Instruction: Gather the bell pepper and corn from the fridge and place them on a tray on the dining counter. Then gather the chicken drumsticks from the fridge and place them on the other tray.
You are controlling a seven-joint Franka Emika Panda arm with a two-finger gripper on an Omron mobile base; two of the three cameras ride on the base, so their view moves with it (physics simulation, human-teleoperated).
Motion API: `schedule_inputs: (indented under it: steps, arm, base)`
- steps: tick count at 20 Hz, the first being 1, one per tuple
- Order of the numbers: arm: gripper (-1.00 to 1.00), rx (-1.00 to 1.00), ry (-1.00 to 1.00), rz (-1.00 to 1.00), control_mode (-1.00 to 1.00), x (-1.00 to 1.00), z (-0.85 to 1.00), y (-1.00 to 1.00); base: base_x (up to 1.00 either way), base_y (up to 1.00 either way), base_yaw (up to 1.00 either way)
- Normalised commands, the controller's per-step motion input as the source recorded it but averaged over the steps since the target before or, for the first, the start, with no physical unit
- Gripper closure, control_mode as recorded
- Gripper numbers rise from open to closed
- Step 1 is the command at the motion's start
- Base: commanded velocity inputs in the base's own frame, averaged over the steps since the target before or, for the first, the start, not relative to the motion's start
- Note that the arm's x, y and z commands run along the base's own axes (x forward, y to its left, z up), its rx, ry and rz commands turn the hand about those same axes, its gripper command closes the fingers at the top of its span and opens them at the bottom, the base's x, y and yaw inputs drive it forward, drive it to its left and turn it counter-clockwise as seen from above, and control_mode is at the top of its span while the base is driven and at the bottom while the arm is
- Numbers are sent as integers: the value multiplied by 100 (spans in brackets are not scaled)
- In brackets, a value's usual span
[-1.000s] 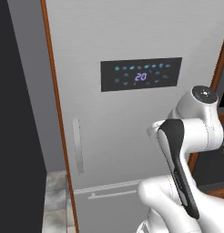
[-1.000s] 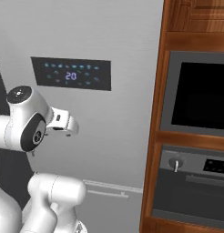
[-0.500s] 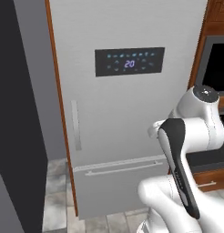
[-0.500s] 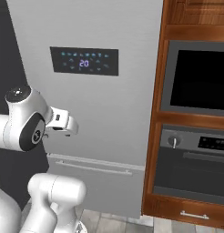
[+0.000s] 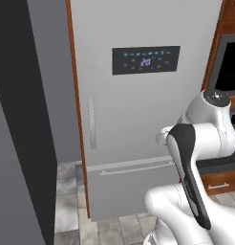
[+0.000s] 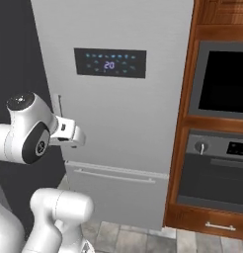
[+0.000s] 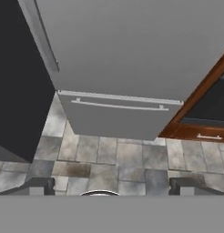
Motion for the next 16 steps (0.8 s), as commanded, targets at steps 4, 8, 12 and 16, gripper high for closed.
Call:
schedule_inputs:
  steps: [4,8,12,16]
  arm:
    - [-100,0,0,0,100,0,0,0]
    - [-100,0,0,0,100,0,0,0]
    - [-100,0,0,0,100,0,0,0]
    - [-100,0,0,0,100,0,0,0]
  base:
    - [-33,59,0]
    - [-31,57,0]
    - [-28,58,0]
    - [-26,61,0]
